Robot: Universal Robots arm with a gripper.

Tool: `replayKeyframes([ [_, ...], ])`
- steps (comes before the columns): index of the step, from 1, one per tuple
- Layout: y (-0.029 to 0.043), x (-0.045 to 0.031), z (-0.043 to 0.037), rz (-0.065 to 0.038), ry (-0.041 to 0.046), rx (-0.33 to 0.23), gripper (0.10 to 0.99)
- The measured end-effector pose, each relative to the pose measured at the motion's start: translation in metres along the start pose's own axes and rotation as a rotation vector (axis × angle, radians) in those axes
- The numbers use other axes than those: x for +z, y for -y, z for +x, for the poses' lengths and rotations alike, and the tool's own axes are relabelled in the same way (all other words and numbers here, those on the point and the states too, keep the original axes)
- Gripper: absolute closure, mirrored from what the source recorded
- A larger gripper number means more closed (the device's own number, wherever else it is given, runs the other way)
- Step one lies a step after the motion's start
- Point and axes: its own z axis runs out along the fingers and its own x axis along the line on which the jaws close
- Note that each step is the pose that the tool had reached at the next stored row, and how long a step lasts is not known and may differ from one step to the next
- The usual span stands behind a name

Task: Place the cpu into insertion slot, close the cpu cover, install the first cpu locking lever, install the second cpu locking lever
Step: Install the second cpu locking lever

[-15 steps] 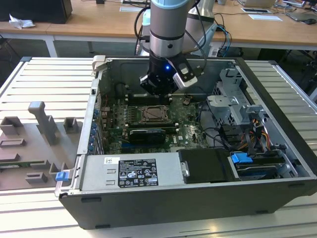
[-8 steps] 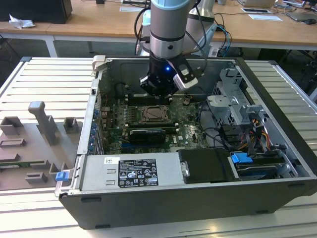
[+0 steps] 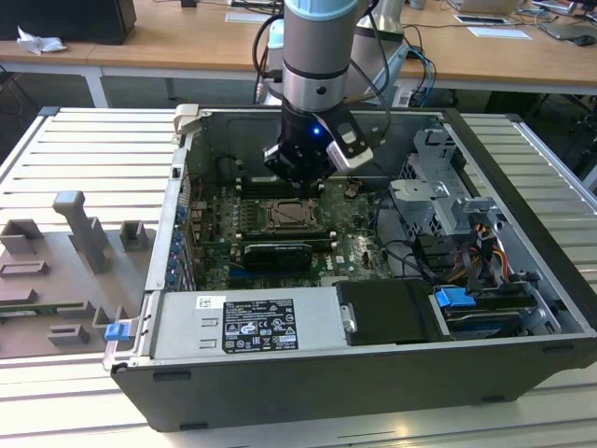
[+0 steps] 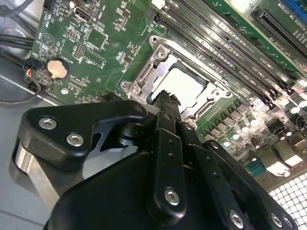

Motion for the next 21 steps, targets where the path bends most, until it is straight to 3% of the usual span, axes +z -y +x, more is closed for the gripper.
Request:
replayKeyframes([
  [4,0.0035,-0.0002,0.0003,0.0,-0.0027,0.0,0.98],
  [10,0.0148,-0.0004,0.0011,0.0,-0.0048,0.001,0.98],
  [21,0.0214,-0.001,0.0016,0.0,-0.0048,0.001,0.98],
])
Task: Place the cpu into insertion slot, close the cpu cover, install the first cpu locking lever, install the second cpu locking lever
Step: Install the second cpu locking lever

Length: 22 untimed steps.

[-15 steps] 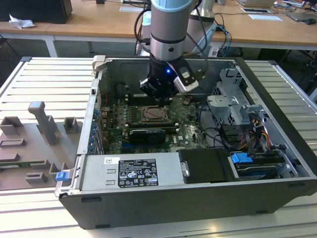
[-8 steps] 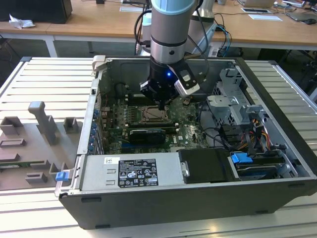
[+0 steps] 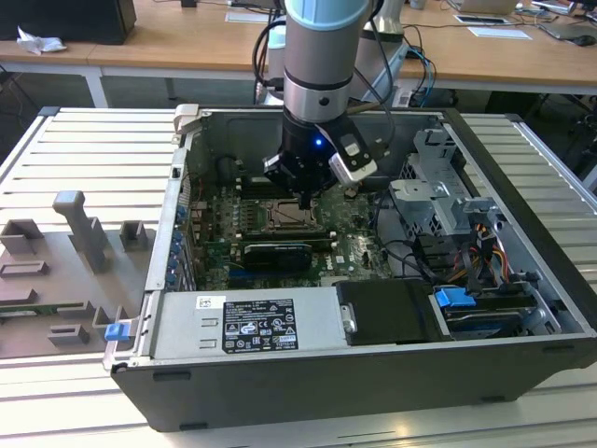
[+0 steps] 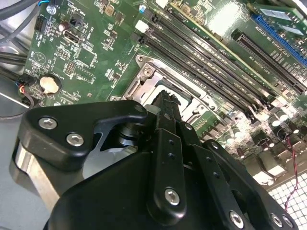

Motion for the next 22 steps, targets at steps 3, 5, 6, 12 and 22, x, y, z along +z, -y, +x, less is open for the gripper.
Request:
replayKeyframes([
  [3,0.0018,-0.0001,0.0001,0.0,-0.0001,0.0,0.98],
  [5,0.0044,-0.0002,0.0003,0.0,-0.0008,0.0,0.98],
  [6,0.0056,-0.0003,0.0004,0.0,-0.0027,0.0,0.98],
  [12,0.0155,0.0015,0.0042,-0.002,-0.0039,0.0,0.98],
  [22,0.016,0.0063,0.024,-0.009,-0.0035,0.0,0.98],
])
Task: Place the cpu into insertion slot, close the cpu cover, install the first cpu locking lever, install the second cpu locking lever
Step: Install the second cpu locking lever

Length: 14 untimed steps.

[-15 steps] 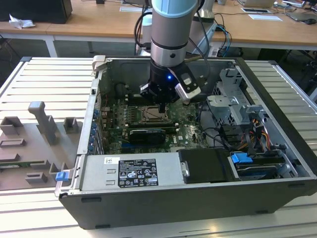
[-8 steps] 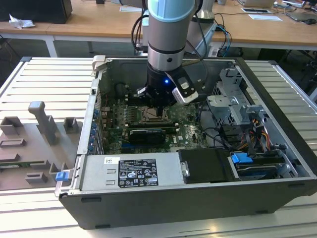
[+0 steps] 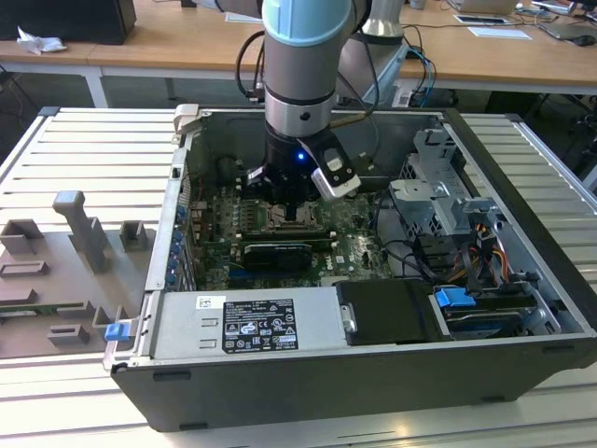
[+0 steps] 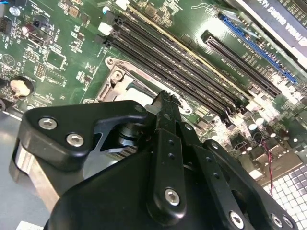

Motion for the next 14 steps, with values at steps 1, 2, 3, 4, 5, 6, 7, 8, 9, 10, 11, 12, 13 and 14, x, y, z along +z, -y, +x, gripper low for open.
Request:
replayKeyframes([
  [1,0.0001,0.0008,0.0002,-0.001,0.0001,0.0,0.98],
  [2,0.0001,0.0011,0.0003,-0.001,0.0001,0.0,0.98],
  [3,0.0001,0.0015,0.0004,-0.001,0.0001,0.0,0.98],
  [4,0.0001,0.0023,0.0008,-0.001,0.0001,0.0,0.98],
  [5,0.0002,0.0029,0.0011,-0.001,0.0002,0.0,0.98],
  [6,0.0003,0.0035,0.0013,-0.001,0.0001,0.0,0.98],
  [7,0.0004,0.0048,0.0016,-0.001,0.0001,0.0,0.98],
  [8,0.0005,0.0062,0.0018,-0.002,0.0001,0.0,0.98],
  [9,0.0007,0.0077,0.0019,-0.002,-0.0001,0.0,0.98],
  [10,0.0008,0.0091,0.002,-0.002,-0.0005,0.0,0.98],
  [11,0.001,0.0106,0.0021,-0.002,-0.0009,0.0,0.98],
  [12,0.0011,0.0122,0.0025,-0.002,-0.0013,0.0,0.98],
  [13,0.0013,0.0138,0.004,-0.003,-0.0015,0.0,0.98],
  [14,0.0021,0.0146,0.0082,-0.01,-0.0009,0.0,0.98],
])
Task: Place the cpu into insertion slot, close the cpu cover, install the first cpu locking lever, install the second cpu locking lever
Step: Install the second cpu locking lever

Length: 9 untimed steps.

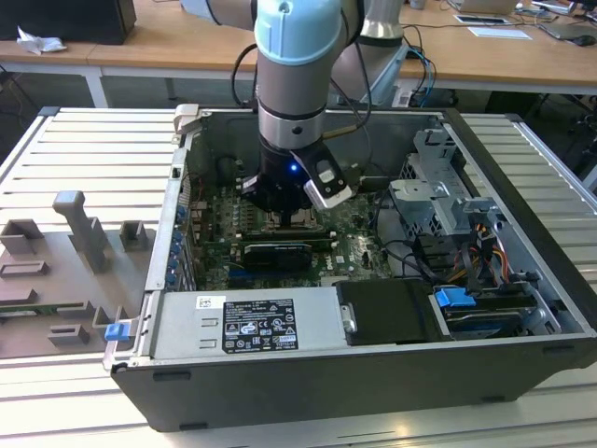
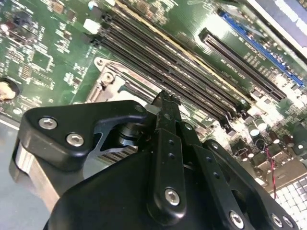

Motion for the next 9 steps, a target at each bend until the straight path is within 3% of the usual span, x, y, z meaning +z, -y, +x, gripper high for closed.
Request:
replayKeyframes([
  [3,0.0025,0.0004,0.0055,-0.01,0.0007,0.0,0.98],
  [5,0.0064,0.0006,0.0116,-0.026,0.0017,-0.001,0.98],
  [9,0.0079,0.0044,0.0222,-0.043,0.0026,-0.002,0.98],
])
